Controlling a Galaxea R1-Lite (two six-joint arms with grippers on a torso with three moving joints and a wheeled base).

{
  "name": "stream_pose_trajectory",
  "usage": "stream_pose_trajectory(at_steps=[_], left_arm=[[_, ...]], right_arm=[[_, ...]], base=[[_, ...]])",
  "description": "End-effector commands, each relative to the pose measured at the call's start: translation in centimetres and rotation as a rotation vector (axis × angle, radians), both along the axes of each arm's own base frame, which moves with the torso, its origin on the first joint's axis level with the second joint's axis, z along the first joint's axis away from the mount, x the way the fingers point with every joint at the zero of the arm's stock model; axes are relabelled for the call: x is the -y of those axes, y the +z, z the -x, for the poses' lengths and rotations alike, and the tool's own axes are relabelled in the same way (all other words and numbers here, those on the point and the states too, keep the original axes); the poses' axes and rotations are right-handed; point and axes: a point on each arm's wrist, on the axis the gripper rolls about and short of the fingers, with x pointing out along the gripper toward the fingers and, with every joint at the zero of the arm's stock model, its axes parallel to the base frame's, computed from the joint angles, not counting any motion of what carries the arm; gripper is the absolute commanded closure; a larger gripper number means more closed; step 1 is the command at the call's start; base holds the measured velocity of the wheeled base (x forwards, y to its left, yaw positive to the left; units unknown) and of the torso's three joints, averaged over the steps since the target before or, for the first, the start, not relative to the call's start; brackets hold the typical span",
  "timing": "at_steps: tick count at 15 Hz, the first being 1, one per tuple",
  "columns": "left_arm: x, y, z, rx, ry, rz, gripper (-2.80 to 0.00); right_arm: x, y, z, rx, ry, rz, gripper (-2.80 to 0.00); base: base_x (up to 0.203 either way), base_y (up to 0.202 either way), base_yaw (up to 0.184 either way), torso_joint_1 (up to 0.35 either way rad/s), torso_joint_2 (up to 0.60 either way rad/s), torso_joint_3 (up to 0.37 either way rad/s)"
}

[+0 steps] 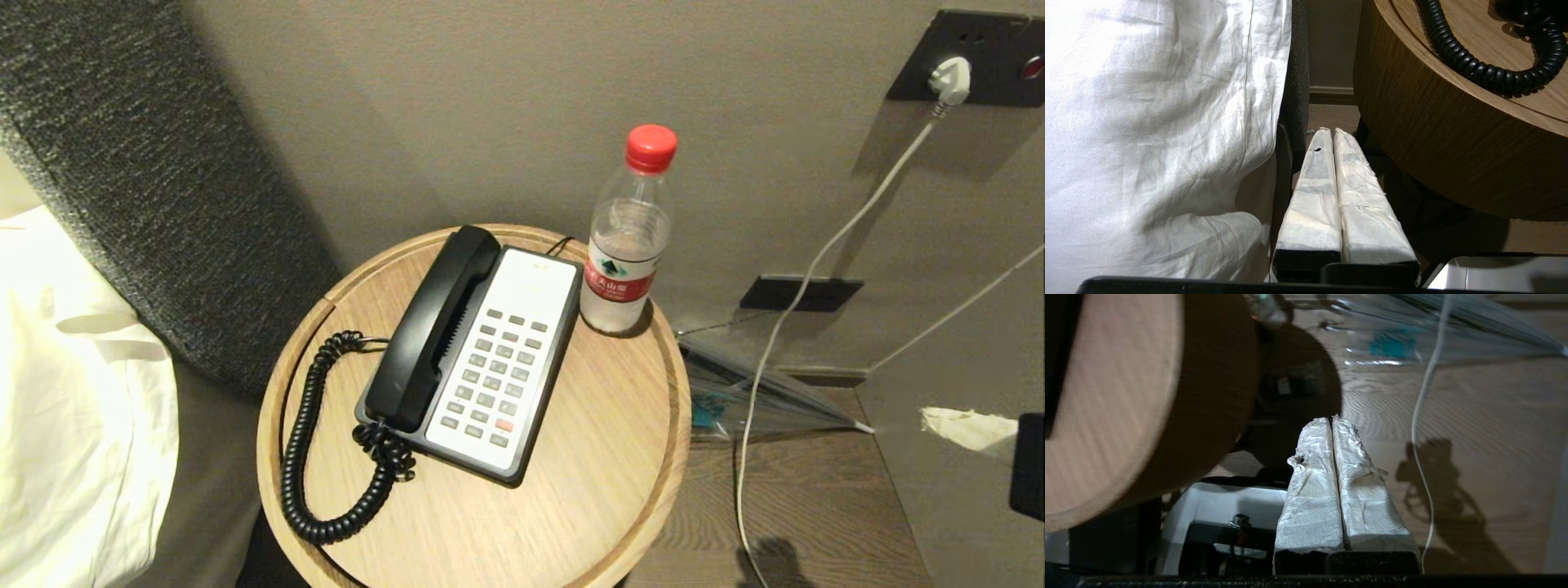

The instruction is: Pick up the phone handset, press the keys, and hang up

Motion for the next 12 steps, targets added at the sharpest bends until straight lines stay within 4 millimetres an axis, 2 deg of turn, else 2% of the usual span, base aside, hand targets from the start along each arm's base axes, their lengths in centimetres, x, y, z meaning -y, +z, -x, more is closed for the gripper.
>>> stream_pose_trajectory(at_steps=[1,3,6,9,12], left_arm=[[0.0,0.0,0.0,0.0,0.0,-0.001,0.0],[0.0,0.0,0.0,0.0,0.0,-0.001,0.0],[0.0,0.0,0.0,0.0,0.0,-0.001,0.0],[0.0,0.0,0.0,0.0,0.0,-0.001,0.0],[0.0,0.0,0.0,0.0,0.0,-0.001,0.0]], right_arm=[[2.1,-0.8,2.0,0.04,-0.09,-0.025,0.0],[3.9,-1.9,5.2,0.123,-0.188,-0.055,0.0],[5.2,-5.6,9.0,0.199,-0.372,-0.064,0.0],[5.1,-8.6,11.0,0.247,-0.356,-0.067,0.0],[4.9,-12.0,11.7,0.246,-0.277,-0.021,0.0]], base=[[0.0,0.0,0.0,0.0,0.0,0.0],[0.0,0.0,0.0,0.0,0.0,0.0],[0.0,0.0,0.0,0.0,0.0,0.0],[0.0,0.0,0.0,0.0,0.0,0.0],[0.0,0.0,0.0,0.0,0.0,0.0]])
